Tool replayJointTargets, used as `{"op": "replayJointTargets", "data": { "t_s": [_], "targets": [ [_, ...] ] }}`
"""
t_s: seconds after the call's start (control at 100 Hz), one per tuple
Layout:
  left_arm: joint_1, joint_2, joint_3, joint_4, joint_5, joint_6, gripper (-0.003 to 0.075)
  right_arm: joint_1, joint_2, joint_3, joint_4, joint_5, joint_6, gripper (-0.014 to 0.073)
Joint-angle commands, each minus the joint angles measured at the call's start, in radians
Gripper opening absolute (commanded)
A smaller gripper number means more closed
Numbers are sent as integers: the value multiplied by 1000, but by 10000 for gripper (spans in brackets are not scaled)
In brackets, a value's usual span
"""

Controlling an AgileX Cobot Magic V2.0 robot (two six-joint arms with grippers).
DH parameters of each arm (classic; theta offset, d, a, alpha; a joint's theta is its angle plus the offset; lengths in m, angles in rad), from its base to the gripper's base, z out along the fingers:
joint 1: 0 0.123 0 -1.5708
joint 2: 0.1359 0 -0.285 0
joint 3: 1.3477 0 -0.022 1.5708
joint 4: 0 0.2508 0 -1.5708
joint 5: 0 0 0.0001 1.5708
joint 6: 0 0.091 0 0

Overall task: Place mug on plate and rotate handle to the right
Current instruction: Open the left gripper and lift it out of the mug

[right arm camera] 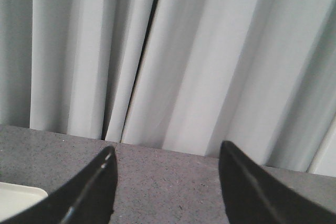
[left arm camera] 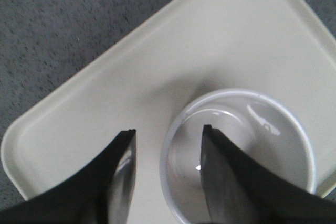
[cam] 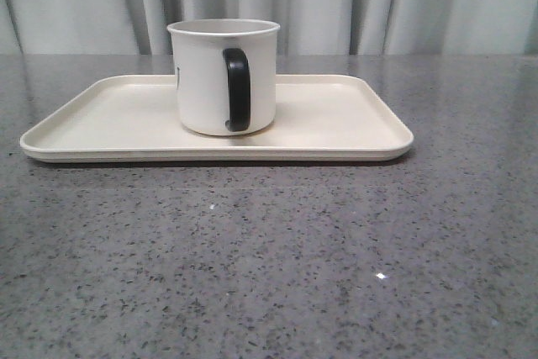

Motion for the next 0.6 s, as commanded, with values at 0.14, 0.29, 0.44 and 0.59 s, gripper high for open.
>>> {"op": "replayJointTargets", "data": {
  "t_s": [0.14, 0.29, 0.44, 0.59],
  "targets": [
    [-7, -137, -121, 45, 12, 1, 284, -4, 15, -28, -17, -73, -6, 436],
    [-7, -223, -122, 152, 12, -19, 284, -4, 15, -28, -17, -73, -6, 436],
    [-7, -318, -122, 227, 12, -44, 284, -4, 15, -28, -17, -73, -6, 436],
    [-7, -416, -122, 298, 12, -70, 284, -4, 15, -28, -17, -73, -6, 436]
  ]
}}
